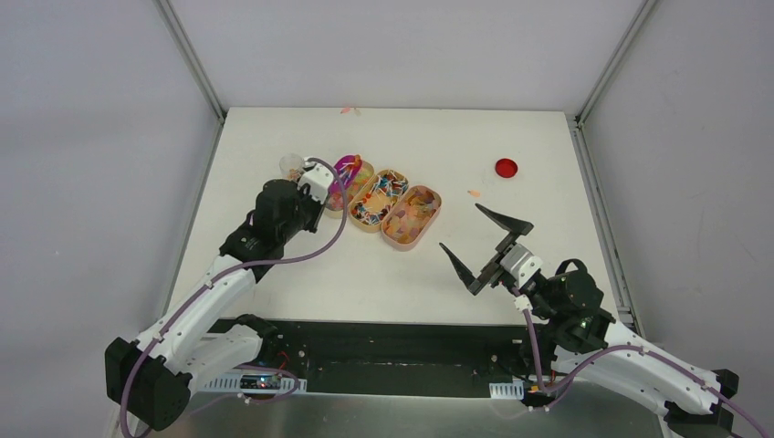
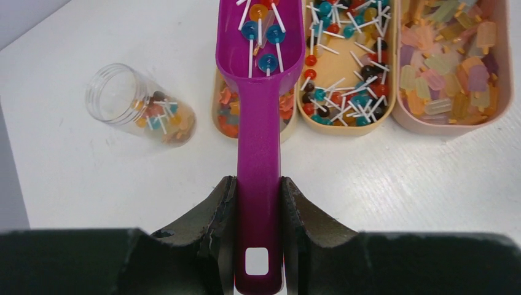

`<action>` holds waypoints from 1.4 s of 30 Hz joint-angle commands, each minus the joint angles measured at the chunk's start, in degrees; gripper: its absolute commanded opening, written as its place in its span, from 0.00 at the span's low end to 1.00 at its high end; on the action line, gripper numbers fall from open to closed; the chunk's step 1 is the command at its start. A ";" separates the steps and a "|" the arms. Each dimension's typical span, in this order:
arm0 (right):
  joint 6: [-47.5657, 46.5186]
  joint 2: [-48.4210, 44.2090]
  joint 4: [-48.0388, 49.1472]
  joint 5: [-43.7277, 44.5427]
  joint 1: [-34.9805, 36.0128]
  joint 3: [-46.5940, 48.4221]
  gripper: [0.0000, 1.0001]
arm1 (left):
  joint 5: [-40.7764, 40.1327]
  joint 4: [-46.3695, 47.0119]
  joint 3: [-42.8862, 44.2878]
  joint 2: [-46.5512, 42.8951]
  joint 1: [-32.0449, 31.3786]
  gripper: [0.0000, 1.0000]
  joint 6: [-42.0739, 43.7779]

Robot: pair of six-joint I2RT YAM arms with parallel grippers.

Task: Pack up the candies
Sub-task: Place the fake candies in the packing bottle.

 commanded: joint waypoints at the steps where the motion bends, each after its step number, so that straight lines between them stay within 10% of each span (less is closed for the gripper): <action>1: 0.37 0.43 1.97 -0.90 0.25 0.60 1.00 | 1.78 0.36 4.17 -2.13 3.88 0.00 -0.07; 42: 1.95 0.77 2.41 -4.87 0.25 0.61 1.00 | 0.43 -19.00 13.67 -3.43 19.57 0.00 4.70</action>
